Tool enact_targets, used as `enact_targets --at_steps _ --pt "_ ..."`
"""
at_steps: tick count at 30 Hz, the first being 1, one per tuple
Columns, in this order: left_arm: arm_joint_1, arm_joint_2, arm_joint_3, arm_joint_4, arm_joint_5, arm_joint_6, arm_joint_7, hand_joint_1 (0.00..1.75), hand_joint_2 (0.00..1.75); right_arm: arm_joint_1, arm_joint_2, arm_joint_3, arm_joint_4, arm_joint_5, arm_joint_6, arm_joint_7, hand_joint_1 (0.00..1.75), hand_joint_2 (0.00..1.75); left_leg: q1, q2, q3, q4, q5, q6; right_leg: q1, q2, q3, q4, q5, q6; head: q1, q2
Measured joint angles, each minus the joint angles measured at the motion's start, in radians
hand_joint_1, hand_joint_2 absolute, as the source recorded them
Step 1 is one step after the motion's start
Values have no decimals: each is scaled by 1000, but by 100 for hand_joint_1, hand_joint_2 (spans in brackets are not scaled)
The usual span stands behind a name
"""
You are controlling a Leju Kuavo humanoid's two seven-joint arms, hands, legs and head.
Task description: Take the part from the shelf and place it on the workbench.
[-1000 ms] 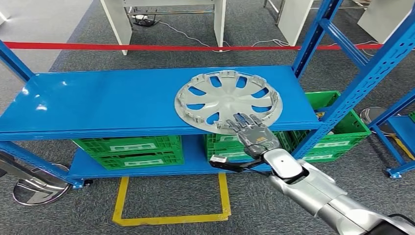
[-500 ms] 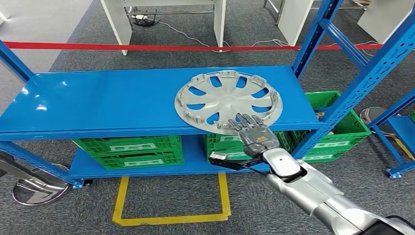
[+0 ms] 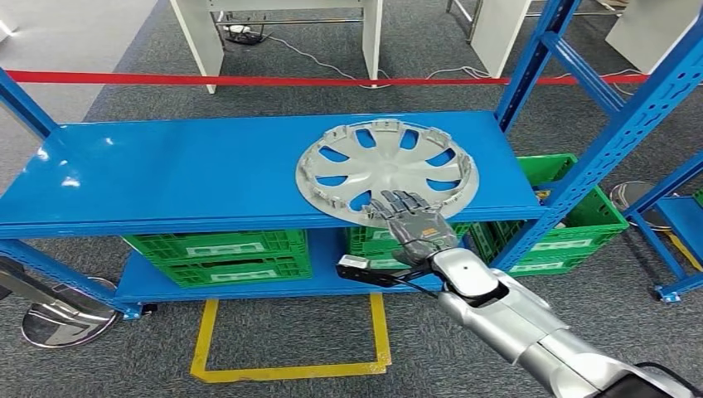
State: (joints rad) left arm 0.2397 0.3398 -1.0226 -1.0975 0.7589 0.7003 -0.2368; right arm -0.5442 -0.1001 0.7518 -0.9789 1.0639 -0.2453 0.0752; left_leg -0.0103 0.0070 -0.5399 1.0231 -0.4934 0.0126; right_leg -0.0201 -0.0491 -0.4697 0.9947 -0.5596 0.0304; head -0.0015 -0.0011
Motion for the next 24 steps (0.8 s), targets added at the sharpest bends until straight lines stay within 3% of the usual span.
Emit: enact_targets --at_steps 17,24 --pt "-11 12 -25 -1 21 0 -12 0 0 3 10 2 -41 -60 3 -17 0 175 0 0 0 0 0 0 0 0 0 0 0 0 0 0" --pt "11 15 1 -13 -61 0 20 0 0 46 10 1 -162 -158 -60 -101 0 175 0 0 0 0 0 0 0 0 0 0 0 0 0 0"
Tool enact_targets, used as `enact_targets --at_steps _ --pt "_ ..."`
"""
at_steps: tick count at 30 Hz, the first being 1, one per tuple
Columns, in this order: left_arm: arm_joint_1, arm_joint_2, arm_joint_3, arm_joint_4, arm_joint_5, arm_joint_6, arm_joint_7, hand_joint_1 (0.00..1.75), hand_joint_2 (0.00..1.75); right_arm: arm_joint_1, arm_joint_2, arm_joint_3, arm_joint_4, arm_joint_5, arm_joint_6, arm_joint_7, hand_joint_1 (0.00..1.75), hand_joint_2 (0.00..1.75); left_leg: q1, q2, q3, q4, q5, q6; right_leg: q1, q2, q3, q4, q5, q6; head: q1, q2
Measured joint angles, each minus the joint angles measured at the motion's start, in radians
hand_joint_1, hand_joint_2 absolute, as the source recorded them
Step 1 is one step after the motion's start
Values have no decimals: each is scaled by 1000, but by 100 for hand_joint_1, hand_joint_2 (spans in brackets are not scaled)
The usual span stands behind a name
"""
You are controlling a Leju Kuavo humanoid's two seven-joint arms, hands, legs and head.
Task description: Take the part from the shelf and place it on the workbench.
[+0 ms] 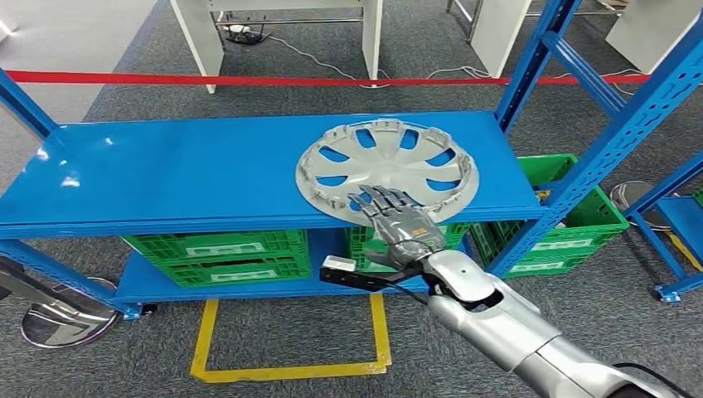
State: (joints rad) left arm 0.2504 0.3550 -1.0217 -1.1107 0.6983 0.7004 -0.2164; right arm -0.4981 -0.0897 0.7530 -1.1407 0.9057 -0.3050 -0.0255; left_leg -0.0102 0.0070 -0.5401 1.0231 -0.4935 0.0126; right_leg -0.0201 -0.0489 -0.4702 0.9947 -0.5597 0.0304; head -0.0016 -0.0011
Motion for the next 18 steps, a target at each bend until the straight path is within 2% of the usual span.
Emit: enact_targets --at_steps 8,18 --pt "20 2 41 -14 -50 1 21 0 0 29 -4 -1 -222 -16 -38 -15 0 175 0 0 0 0 0 0 0 0 -11 0 -1 -1 0 0" --pt "23 4 52 -15 -57 2 24 0 0 44 -15 -7 -289 -17 -73 -26 0 175 0 0 -1 0 0 0 0 0 -1 0 1 -1 0 0"
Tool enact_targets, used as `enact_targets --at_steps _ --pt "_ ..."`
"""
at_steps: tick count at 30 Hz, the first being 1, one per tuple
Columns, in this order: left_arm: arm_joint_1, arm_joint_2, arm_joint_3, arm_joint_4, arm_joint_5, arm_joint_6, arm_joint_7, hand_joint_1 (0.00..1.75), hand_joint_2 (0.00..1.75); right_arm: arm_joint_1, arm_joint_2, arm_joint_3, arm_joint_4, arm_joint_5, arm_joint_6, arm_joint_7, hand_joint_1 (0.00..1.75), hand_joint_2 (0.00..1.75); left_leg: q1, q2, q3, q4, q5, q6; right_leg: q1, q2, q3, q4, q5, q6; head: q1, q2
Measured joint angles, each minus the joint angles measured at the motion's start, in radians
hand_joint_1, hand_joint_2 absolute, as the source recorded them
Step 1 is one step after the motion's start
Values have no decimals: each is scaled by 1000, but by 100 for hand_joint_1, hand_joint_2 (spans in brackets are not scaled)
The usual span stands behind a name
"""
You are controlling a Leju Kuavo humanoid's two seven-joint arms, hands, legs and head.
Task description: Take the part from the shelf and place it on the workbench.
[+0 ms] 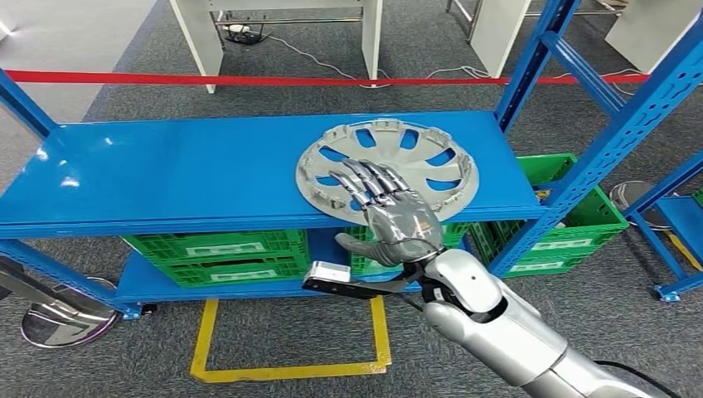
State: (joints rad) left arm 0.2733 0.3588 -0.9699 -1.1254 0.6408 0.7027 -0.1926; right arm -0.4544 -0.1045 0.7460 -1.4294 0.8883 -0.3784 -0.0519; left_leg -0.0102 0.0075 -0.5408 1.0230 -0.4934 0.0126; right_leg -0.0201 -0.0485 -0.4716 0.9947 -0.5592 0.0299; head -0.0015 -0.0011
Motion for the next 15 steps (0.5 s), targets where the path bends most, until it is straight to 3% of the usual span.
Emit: enact_targets --at_steps 15 --pt "-1 0 -1 0 36 0 11 0 0 4 -10 -6 -3 -16 8 -9 0 175 0 0 0 0 0 0 0 0 0 0 0 0 0 0"
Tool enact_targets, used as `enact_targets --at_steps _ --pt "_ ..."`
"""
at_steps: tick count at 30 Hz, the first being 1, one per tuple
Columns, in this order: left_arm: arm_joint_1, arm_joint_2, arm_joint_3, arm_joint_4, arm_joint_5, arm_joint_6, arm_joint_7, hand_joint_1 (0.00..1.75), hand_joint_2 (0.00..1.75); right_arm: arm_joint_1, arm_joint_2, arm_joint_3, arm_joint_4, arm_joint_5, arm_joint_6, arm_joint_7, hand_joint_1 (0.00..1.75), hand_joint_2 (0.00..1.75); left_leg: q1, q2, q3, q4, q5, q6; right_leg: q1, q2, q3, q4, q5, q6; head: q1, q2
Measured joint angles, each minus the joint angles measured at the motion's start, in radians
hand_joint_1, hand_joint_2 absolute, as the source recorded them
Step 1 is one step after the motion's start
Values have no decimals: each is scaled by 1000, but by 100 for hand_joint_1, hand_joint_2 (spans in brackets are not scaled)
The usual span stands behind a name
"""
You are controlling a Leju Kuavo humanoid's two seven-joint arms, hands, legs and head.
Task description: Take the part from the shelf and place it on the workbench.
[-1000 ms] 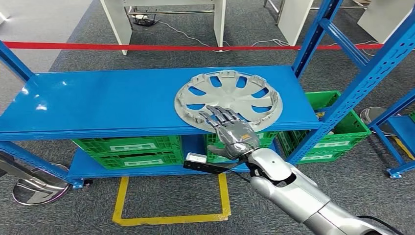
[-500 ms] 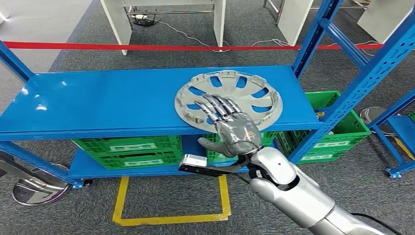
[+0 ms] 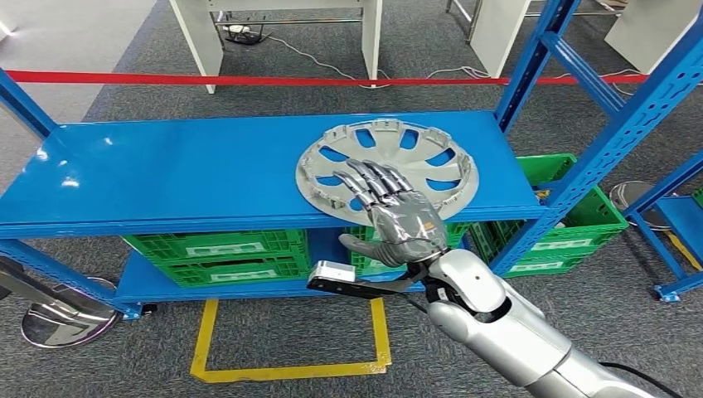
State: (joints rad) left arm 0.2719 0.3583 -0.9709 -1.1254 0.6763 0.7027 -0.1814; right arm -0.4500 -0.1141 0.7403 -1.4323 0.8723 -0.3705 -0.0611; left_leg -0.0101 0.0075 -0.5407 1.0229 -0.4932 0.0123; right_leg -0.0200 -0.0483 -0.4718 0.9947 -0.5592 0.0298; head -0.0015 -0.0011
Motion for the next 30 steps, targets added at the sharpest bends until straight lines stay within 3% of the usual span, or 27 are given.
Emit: enact_targets --at_steps 13,17,19,21,23,24,25,26,28,30 --pt "-7 4 -14 0 2 0 1 0 0 0 0 4 -3 -10 4 -5 0 175 0 0 0 0 0 0 0 0 0 0 0 0 0 0" --pt "-14 6 -19 0 6 0 0 0 0 -1 0 5 -5 -17 8 -7 0 175 -5 -1 -3 3 -2 12 -4 -3 1 -10 7 9 -1 0" --pt "-16 7 -19 0 10 0 -1 0 0 -2 0 6 -10 -18 10 -7 0 175 1 -1 4 -18 8 21 -3 6 -7 1 -2 12 1 0" --pt "-19 7 -19 1 13 0 -2 0 0 -3 -1 7 -13 -18 12 -7 0 175 7 -2 12 -36 17 28 -1 28 -57 85 -39 10 4 0" --pt "-23 6 -19 1 14 0 -2 0 0 1 -2 9 -13 -19 14 -7 0 175 6 -5 12 -38 17 30 0 43 -142 220 -80 9 6 0" --pt "-23 6 -19 1 14 0 -2 0 0 4 -4 10 -13 -19 15 -7 0 175 6 -8 12 -37 15 29 0 45 -176 265 -82 10 6 0" --pt "-24 6 -19 1 14 0 -1 0 0 6 -5 11 -13 -19 15 -7 0 175 6 -11 15 -37 13 27 0 45 -196 275 -63 9 6 0" --pt "-24 5 -19 2 14 0 -1 0 0 7 -6 12 -13 -19 16 -7 0 175 6 -14 19 -36 9 24 -1 45 -196 246 -25 9 6 0" --pt "-23 5 -19 2 12 0 0 0 0 7 -6 12 -13 -19 16 -7 0 175 7 -18 28 -33 -2 15 -1 46 -159 126 62 6 6 0" --pt "-25 5 -19 2 8 0 2 0 0 8 -7 13 -13 -19 18 -7 0 175 5 -21 27 -25 -10 3 0 49 -122 40 89 -2 6 0"
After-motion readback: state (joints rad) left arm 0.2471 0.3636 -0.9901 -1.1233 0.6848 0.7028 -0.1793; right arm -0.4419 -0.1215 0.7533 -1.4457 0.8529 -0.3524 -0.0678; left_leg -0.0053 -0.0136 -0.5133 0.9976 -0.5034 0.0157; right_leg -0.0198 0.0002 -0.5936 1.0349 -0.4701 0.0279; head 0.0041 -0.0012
